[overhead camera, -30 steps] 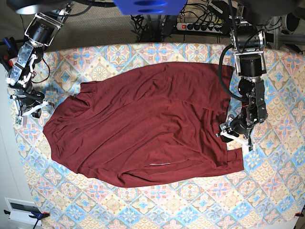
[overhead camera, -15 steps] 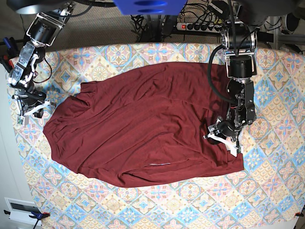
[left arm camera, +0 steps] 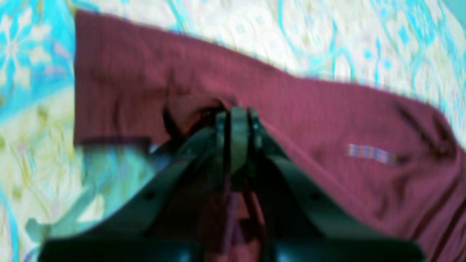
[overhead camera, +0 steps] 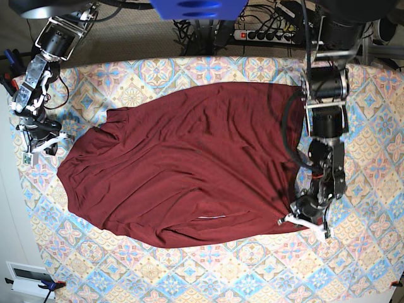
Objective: Layout the t-shirt on the table in an organized manner, then fold the t-shirt properly
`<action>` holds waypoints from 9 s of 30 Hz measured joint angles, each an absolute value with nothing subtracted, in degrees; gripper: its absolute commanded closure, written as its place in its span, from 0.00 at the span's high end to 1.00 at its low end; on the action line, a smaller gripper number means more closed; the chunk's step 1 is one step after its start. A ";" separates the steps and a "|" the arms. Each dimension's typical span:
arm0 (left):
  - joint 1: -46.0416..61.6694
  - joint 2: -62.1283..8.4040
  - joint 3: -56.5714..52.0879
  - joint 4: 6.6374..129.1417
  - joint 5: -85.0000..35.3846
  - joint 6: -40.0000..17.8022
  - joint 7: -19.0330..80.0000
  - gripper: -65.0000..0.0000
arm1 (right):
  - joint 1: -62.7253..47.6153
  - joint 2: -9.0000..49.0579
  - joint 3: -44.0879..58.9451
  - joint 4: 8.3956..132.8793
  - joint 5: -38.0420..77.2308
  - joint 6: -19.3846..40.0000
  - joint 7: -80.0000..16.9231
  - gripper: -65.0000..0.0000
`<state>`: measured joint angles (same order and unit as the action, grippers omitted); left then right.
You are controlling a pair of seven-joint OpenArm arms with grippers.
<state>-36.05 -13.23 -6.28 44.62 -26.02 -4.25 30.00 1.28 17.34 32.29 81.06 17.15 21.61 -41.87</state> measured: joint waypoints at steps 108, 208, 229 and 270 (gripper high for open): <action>23.14 -19.03 -24.40 102.74 -58.61 1.61 57.76 0.32 | -6.20 15.35 32.25 88.44 21.19 21.43 -43.55 0.00; -6.39 -12.56 -32.93 72.12 -60.93 1.72 64.93 0.00 | -13.85 14.28 25.32 98.63 21.23 21.85 -43.42 0.15; -17.65 -13.65 -29.30 72.31 -58.08 1.65 63.83 0.00 | -16.38 14.39 25.26 98.52 39.05 21.43 -52.80 0.30; -23.14 -18.59 -31.07 72.29 -58.39 1.69 63.88 0.00 | 3.95 14.39 24.32 75.94 22.81 21.45 -50.76 0.40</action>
